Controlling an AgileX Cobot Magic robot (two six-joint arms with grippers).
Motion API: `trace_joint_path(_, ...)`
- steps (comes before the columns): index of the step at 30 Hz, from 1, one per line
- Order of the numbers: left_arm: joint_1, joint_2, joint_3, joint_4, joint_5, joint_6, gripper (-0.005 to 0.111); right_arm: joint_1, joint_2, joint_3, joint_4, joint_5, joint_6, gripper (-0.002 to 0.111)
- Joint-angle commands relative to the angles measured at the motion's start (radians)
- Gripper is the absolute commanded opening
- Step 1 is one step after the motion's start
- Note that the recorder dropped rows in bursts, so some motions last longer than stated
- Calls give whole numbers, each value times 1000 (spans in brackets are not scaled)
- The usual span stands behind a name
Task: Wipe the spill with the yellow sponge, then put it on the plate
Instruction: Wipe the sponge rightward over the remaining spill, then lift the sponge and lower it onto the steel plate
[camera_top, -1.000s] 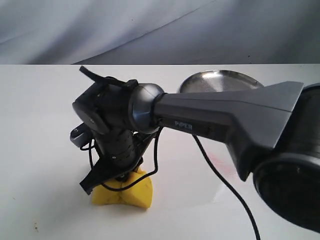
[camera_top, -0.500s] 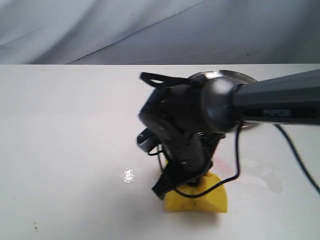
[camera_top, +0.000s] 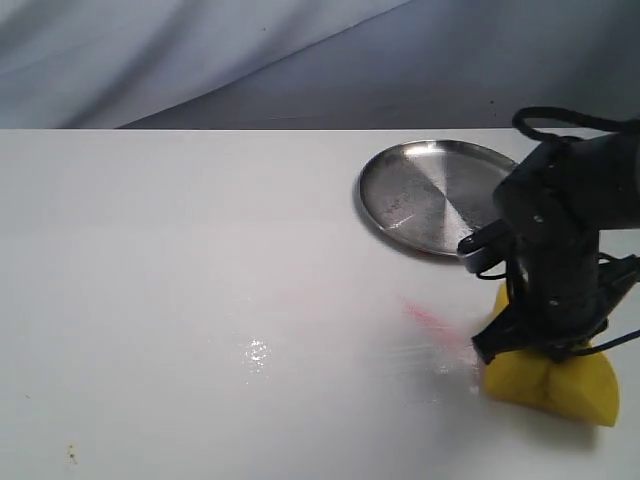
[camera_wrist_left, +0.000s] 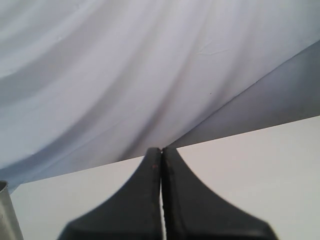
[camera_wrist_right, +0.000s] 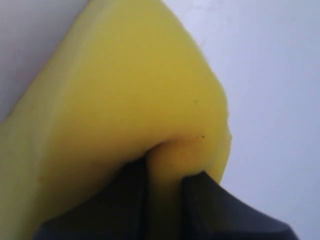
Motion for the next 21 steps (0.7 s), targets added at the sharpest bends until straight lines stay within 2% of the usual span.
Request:
trace_joint_path(1, 4, -3, -3, -7, -5, -9, 0, -82, -60, -2, -57, 13, -6, 0)
trace_joint_path(5, 4, -3, -3, -7, -5, -9, 0, -124, -112, -70, -68, 17, -6, 0)
trace_joint_path(11, 4, -3, -3, -7, -5, -9, 0, -129, -84, -351, -34, -59, 2, 0)
trace_joint_path(15, 4, -3, -3, -7, -5, -9, 0, -129, 51, -552, -34, -153, 61, 0)
trace_joint_path(21, 4, -3, -3, -7, -5, -9, 0, -145, 262, -726, -41, -281, 142, 1)
